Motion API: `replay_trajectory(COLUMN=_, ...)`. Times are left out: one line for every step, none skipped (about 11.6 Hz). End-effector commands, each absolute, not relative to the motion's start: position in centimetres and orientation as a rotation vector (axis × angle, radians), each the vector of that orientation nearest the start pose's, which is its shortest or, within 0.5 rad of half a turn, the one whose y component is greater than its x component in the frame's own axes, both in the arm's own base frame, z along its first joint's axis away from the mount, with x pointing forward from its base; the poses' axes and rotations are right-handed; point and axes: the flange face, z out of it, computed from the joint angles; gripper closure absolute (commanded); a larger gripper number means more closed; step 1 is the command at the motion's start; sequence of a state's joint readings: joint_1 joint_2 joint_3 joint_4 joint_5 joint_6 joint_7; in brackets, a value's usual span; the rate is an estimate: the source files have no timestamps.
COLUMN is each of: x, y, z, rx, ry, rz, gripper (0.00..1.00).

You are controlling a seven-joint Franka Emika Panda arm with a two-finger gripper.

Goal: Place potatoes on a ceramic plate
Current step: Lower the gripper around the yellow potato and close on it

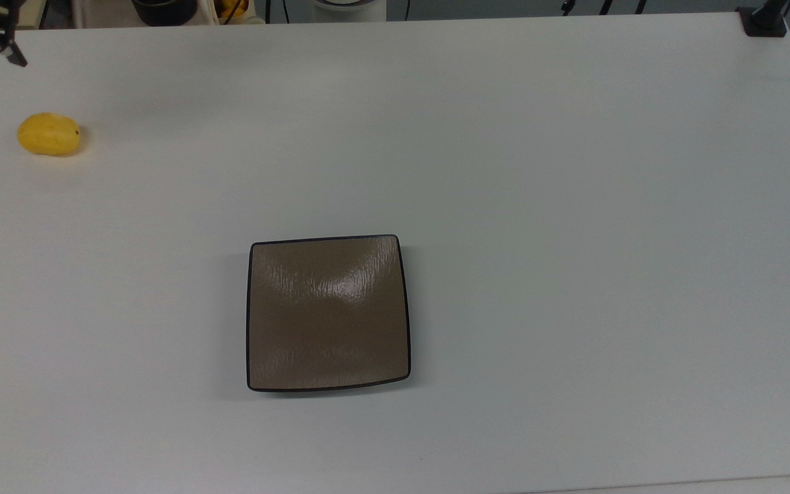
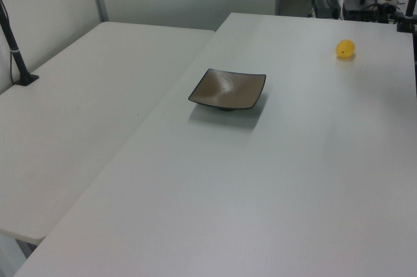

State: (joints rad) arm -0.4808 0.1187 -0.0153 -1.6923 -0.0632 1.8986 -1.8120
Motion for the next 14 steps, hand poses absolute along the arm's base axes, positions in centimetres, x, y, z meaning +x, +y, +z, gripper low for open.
replay_trajectory(x=53.7, y=-33.3, z=49.6, rx=-2.357, ry=-2.305, rz=0.070, gripper=0.00)
replay_trajectory(x=53.7, y=-34.3, z=48.3, rx=-2.314, ry=-2.345, rz=0.085, gripper=0.00)
replay_trajectory(x=53.7, y=-35.3, z=46.9, rx=-2.256, ry=-2.394, rz=0.095, gripper=0.00)
replay_trajectory(x=53.6, y=-36.2, z=45.4, rx=-2.191, ry=-2.434, rz=0.105, gripper=0.00)
replay_trajectory(x=53.5, y=-36.9, z=44.0, rx=-2.151, ry=-2.443, rz=0.112, gripper=0.00)
replay_trajectory(x=53.5, y=-37.2, z=42.9, rx=-2.136, ry=-2.433, rz=0.116, gripper=0.00)
replay_trajectory(x=53.5, y=-37.3, z=42.0, rx=-2.125, ry=-2.422, rz=0.120, gripper=0.00)
replay_trajectory(x=53.1, y=-37.6, z=41.0, rx=-2.122, ry=-2.408, rz=0.124, gripper=0.00)
replay_trajectory(x=52.9, y=-38.0, z=40.0, rx=-2.138, ry=-2.416, rz=0.118, gripper=0.00)
replay_trajectory(x=52.7, y=-38.0, z=39.0, rx=-2.144, ry=-2.424, rz=0.114, gripper=0.00)
replay_trajectory(x=52.7, y=-38.2, z=38.3, rx=-2.149, ry=-2.426, rz=0.113, gripper=0.00)
replay_trajectory(x=52.6, y=-38.5, z=37.4, rx=-2.152, ry=-2.421, rz=0.118, gripper=0.00)
replay_trajectory(x=52.5, y=-38.7, z=37.0, rx=-2.155, ry=-2.417, rz=0.118, gripper=0.00)
replay_trajectory(x=52.4, y=-38.8, z=35.9, rx=-2.147, ry=-2.407, rz=0.120, gripper=0.00)
